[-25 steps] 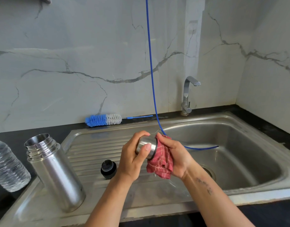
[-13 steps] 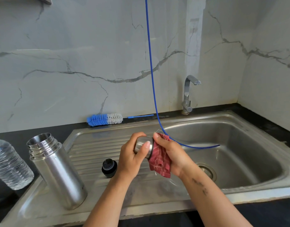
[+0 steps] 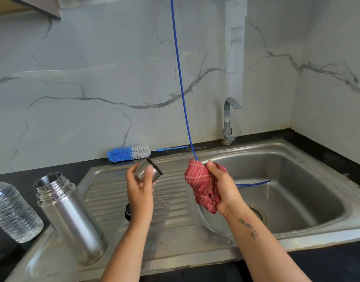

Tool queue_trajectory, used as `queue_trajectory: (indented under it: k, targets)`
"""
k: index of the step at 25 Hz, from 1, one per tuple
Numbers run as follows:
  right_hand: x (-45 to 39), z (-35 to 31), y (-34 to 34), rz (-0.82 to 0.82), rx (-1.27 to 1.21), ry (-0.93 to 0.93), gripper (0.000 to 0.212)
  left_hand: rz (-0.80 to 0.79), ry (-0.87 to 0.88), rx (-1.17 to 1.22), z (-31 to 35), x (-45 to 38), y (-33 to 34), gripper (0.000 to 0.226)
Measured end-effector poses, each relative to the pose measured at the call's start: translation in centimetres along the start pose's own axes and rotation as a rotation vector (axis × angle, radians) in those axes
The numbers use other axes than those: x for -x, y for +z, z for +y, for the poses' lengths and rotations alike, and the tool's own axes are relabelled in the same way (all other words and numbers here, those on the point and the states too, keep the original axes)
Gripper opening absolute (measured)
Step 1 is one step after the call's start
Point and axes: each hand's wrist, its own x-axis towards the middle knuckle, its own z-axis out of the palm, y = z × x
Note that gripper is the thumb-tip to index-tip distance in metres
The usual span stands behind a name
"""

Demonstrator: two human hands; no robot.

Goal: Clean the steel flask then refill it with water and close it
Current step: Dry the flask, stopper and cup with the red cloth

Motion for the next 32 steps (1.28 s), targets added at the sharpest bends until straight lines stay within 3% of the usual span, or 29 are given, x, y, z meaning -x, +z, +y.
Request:
queue_trajectory:
  k: [3, 10, 13, 18, 24, 28, 30, 32]
  targets:
    - [-0.3, 0.9, 0.0, 0.057, -0.043, -0.013, 0.033, -0.082, -0.101, -0.065, 0.4, 0.8, 0.5, 0.069]
    - [-1.9, 2.4, -1.0, 0.243, -0.035, -0.011, 0.036, -0.207, -0.037, -0.653, -0.7, -1.0, 2.0, 0.052]
    - [-2.1, 2.8, -1.0, 0.272, -0.051, 0.015, 0.041, -0.207, -0.154, -0.740, -1.2, -1.8, 2.8, 0.049]
    - [-1.9, 2.7, -1.1, 0.248, -0.057, 0.024, 0.036, -0.188, -0.284, -0.771, -2.7, -1.9, 3.4, 0.050]
    - [-0.5, 2.0, -0.6, 0.158, -0.131, 0.085, 0.041, -0.159, -0.274, -0.802, -2.9, -0.7, 3.1, 0.055]
    - [2.1, -0.9, -0.2, 0.153, -0.105, 0.029, 0.027, -0.032, -0.050, -0.847, -0.4, 1.4, 4.3, 0.062]
    - [3.9, -2.5, -1.0, 0.163, -0.023, -0.057, 0.023, -0.028, 0.093, -0.693, 0.9, 3.3, 5.8, 0.051]
    - [6.2, -4.3, -2.6, 0.192, 0.094, -0.179, 0.024, -0.109, 0.112, -0.494, 1.7, 5.8, 7.9, 0.040]
